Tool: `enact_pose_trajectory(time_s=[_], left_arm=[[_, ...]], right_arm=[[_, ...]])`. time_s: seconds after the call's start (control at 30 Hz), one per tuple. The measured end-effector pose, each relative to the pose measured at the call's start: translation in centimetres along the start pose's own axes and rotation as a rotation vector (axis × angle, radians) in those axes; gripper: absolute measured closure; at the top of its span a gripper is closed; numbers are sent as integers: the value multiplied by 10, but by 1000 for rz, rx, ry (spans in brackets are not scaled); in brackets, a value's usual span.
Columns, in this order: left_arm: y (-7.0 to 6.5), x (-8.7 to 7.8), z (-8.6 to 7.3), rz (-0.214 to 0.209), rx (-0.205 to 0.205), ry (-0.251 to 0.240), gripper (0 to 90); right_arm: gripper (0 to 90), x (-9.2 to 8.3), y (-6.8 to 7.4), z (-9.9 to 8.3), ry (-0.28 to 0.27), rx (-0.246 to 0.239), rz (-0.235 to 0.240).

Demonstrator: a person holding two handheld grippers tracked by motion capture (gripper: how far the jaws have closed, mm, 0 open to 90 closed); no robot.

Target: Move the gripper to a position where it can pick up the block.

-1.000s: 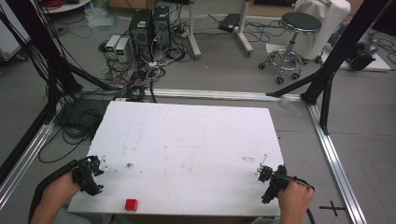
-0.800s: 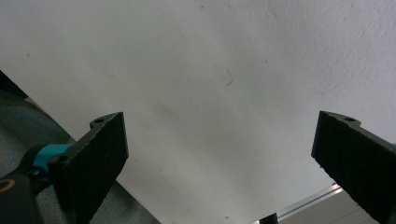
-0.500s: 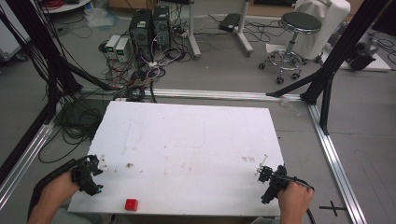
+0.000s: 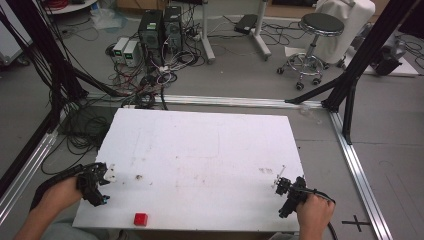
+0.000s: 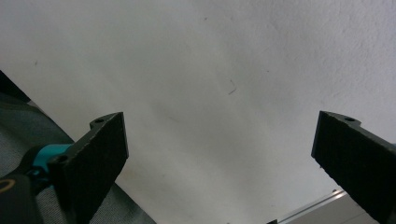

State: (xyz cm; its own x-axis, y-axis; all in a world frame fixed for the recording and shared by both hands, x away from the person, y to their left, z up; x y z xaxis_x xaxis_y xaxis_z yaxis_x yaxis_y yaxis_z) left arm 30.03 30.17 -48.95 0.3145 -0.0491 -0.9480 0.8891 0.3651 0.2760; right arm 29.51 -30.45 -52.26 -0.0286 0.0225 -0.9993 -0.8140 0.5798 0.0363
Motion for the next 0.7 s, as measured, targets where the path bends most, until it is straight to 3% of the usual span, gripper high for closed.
enact_pose_trajectory(time_s=[0.27, 0.53, 0.67, 0.7], left_arm=[[3, -8, 7, -42, 73, -16, 218], [-4, -15, 18, -66, 178, -26, 218], [-9, -17, 23, -73, 204, -26, 218], [-12, -18, 27, -77, 229, -24, 218]], right_arm=[[29, 0, 0, 0, -3, -3, -4], [30, 0, 1, 2, 3, -16, -5], [30, -1, 1, 2, -2, -19, -9], [30, -1, 1, 2, -3, -18, -10]])
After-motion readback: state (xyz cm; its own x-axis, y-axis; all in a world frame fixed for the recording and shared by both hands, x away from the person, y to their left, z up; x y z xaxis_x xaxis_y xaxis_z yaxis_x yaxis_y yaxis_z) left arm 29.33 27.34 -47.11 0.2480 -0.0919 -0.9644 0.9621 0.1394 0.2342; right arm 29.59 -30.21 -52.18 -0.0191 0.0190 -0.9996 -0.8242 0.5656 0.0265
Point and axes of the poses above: each handheld gripper's, and its own axes: x roughly forward along the jaws, z roughly out of its top, y roughly to its left, the point moved 1 cm from there along x, roughly forward along the jaws, and after that the axes turned 5 degrees about z, right-handed, at the moved point
